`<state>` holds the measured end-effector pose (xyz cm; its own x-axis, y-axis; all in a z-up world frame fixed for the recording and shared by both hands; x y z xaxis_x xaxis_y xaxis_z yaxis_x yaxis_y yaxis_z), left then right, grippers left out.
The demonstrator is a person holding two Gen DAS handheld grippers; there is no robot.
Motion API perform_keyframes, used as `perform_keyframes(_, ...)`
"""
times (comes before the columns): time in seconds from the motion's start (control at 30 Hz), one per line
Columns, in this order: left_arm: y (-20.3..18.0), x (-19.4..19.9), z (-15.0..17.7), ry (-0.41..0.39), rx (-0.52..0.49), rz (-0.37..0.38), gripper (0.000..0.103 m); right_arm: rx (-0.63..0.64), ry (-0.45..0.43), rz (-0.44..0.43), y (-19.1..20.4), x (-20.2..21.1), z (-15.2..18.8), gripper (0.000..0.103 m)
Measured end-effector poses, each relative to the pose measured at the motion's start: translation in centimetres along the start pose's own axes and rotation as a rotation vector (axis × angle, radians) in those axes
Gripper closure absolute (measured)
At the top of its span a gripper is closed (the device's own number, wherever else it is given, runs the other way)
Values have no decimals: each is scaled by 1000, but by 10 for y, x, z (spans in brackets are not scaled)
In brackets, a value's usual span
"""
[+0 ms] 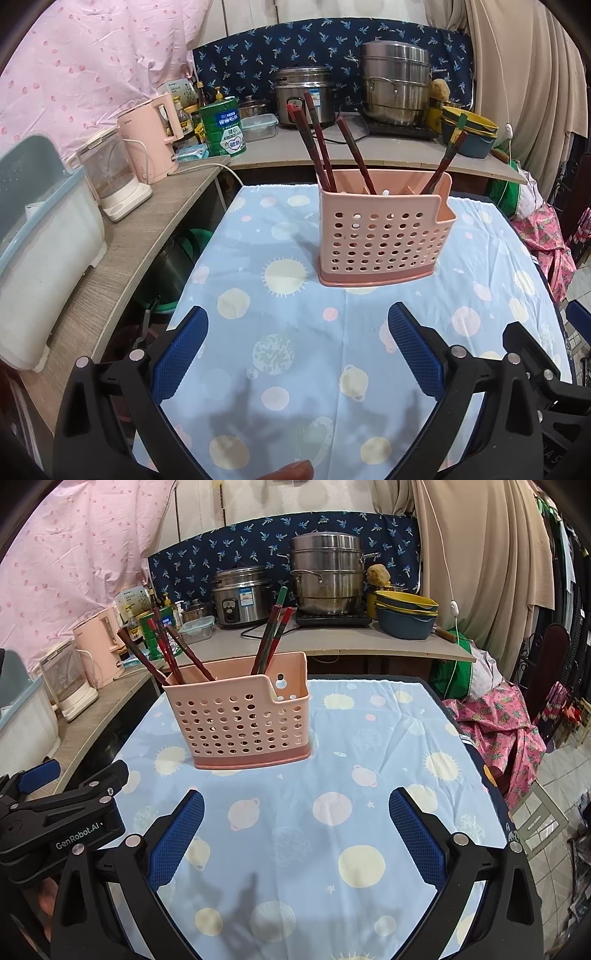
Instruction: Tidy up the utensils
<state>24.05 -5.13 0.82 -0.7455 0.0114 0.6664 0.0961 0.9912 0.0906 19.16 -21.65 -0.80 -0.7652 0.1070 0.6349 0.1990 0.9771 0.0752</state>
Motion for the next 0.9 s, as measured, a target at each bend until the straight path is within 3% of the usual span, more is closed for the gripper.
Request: perform_keyframes(0.9,2,-3,-9,-37,9,-14,10,9,-4,1,6,-4,-7,6)
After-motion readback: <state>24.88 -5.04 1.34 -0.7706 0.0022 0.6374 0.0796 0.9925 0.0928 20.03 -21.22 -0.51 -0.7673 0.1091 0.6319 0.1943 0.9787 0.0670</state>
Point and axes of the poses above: each gripper's, at about its wrist camera, not at the fingertips, and x roughly against the way its jaws point, y to its left, z to its underside, the point moved 8 cm from there along -x, roughly the way its jaws point
